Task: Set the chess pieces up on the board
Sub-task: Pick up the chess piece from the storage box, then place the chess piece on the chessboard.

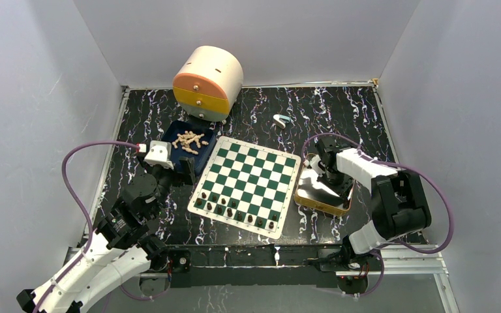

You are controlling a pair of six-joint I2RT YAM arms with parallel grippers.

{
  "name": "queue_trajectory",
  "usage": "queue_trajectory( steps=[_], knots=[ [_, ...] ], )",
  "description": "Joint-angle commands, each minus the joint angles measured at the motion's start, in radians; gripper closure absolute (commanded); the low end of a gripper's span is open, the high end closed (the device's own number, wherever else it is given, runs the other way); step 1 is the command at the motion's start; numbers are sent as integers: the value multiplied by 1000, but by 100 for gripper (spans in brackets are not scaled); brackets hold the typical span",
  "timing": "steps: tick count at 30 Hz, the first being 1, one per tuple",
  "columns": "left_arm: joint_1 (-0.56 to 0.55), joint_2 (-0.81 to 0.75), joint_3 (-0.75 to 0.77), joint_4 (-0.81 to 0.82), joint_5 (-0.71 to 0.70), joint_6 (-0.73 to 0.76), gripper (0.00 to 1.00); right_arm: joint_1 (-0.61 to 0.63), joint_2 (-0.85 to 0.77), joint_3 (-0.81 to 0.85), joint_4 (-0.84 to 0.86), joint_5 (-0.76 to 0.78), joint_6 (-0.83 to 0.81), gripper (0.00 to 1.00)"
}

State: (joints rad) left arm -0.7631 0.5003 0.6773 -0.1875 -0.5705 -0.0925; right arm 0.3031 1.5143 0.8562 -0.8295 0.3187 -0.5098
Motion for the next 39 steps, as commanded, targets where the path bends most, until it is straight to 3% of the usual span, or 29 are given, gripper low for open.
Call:
queue_trajectory(
  steps=[1, 18, 27, 39],
  knots=[
    [-4, -15, -6, 14, -34, 4, 21, 8, 8, 16, -17, -1, -9, 74],
    [-5, -11, -6, 14, -36, 6, 21, 95, -57, 211, -165, -45, 70, 79],
    [-4, -14, -6, 14, -42, 7, 21, 214, -66, 383, -213, -96, 153, 79],
    [-4, -23, -5, 13, -49, 8, 21, 397, 144, 621, -220, -114, 399, 79]
  ],
)
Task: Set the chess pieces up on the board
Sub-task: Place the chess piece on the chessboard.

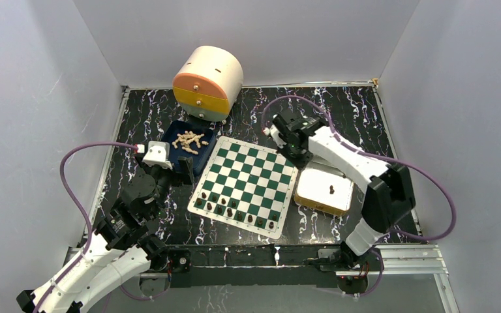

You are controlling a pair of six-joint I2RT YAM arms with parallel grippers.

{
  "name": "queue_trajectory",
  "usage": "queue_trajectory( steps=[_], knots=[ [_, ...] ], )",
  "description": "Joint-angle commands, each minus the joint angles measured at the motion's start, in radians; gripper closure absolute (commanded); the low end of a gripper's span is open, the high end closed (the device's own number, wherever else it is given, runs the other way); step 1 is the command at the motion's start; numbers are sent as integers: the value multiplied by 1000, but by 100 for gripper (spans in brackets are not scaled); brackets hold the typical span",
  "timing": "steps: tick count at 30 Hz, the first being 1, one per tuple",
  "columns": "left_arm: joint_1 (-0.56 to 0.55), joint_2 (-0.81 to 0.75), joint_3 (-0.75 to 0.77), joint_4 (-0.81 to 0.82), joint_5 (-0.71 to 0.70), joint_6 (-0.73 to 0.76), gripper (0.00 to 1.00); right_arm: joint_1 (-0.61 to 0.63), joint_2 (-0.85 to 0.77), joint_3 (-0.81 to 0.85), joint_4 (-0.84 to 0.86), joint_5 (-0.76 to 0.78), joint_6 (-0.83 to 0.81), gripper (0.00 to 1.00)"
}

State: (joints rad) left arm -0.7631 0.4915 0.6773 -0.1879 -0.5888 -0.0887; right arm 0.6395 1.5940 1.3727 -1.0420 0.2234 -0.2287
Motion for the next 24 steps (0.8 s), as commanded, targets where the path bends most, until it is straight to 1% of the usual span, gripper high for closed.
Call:
queue_trajectory(
  steps=[1, 5, 8, 12, 18, 24],
  knots=[
    [-4, -16, -5, 12, -33, 5, 21, 77, 85, 130, -6, -18, 142, 79],
    [-4, -32, -6, 13, -44, 4, 21, 164, 184, 228, 19, -26, 207, 78],
    [-5, -39, -7, 15, -48, 6, 21, 237, 258, 294, 30, -69, 221, 77],
    [-5, -41, -7, 14, -54, 9, 22, 307, 334, 359, 18, -65, 253, 76],
    [-5, -45, -8, 17, -56, 9, 22, 377, 401, 410, 0, -71, 287, 76],
    [-4, -47, -7, 17, -58, 9, 22, 400, 450, 414, -17, -103, 331, 76]
  ],
)
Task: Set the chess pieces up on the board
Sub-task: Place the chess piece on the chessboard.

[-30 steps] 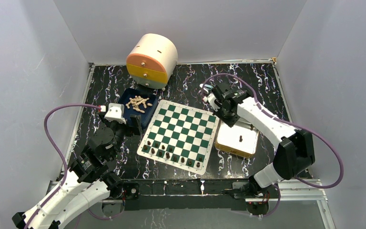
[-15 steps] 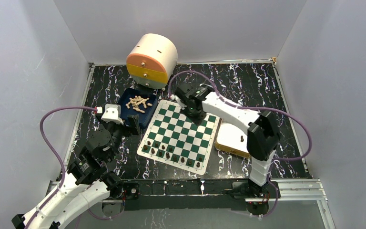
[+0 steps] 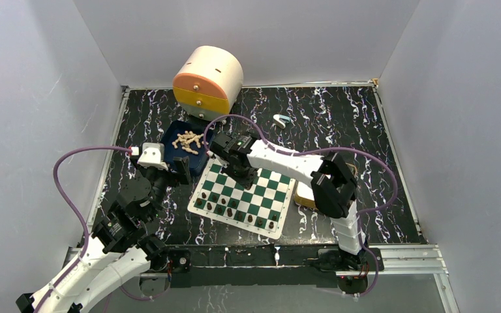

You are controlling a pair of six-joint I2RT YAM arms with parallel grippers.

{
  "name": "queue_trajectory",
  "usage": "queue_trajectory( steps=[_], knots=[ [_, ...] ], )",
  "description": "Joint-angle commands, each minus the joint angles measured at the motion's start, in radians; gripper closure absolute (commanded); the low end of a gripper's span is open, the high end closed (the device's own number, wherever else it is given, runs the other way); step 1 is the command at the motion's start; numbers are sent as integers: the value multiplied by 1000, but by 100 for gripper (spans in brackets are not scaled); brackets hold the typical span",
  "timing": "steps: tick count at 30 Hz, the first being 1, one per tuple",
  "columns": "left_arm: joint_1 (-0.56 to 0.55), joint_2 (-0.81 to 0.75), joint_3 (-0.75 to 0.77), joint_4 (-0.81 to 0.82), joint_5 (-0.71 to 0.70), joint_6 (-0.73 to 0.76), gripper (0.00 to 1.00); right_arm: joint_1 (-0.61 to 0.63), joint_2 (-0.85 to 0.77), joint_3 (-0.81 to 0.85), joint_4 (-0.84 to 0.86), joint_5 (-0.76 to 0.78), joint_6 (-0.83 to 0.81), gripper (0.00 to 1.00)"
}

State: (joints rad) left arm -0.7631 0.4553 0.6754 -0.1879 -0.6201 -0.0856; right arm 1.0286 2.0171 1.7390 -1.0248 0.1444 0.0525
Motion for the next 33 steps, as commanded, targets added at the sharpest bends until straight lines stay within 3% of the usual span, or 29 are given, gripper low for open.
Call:
queue_trajectory(
  steps=[1, 33],
  knots=[
    [-4, -12, -6, 18, -27, 6, 22, 18, 36, 50, -35, -28, 55, 76],
    [-4, -18, -12, 24, -34, 4, 22, 94, 124, -6, 0, -99, 142, 73]
  ],
)
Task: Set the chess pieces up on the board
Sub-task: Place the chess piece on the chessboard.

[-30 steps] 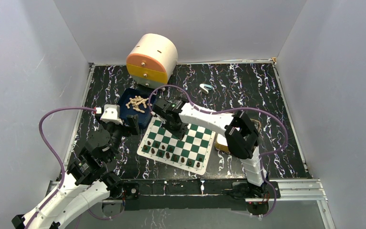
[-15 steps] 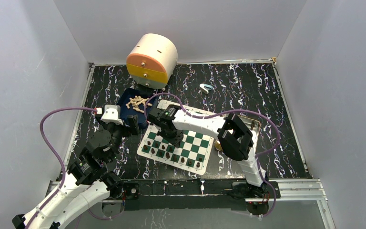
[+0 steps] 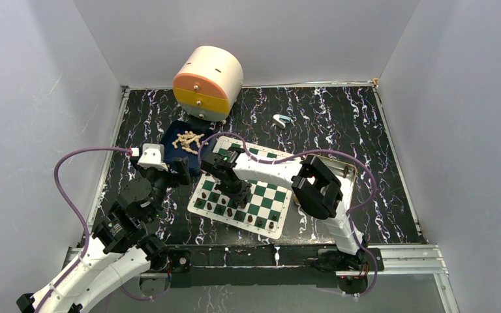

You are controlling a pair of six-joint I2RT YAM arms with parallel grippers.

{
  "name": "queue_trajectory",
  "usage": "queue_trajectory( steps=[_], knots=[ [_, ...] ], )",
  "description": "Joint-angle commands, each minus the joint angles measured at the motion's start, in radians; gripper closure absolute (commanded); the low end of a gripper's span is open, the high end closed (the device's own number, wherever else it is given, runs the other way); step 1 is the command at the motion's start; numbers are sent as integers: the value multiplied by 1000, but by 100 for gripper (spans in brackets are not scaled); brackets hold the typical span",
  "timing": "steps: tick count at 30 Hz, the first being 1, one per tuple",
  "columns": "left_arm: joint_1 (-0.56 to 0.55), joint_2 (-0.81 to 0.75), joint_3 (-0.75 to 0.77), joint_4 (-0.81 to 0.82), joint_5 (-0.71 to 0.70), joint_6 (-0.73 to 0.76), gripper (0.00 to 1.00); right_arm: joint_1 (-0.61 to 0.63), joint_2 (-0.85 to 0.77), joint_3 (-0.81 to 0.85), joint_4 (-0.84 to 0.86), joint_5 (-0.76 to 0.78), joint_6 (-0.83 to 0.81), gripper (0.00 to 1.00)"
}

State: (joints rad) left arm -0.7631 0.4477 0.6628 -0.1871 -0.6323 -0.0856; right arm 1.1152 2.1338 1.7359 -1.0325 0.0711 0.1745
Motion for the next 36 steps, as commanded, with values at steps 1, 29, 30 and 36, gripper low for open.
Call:
queue_trajectory(
  steps=[1, 29, 30, 36],
  knots=[
    [-4, -10, 1, 21, -22, 4, 22, 8, 6, -5, 8, -27, 23, 73],
    [-4, -1, -7, 29, -9, 5, 22, -8, -98, -52, 25, 17, 37, 65],
    [-4, 7, -6, 30, -1, 7, 22, -8, -109, -53, 23, 26, 38, 65],
    [-5, 21, 5, 13, -1, 4, 22, -9, -226, -104, 35, 75, 54, 63]
  ],
)
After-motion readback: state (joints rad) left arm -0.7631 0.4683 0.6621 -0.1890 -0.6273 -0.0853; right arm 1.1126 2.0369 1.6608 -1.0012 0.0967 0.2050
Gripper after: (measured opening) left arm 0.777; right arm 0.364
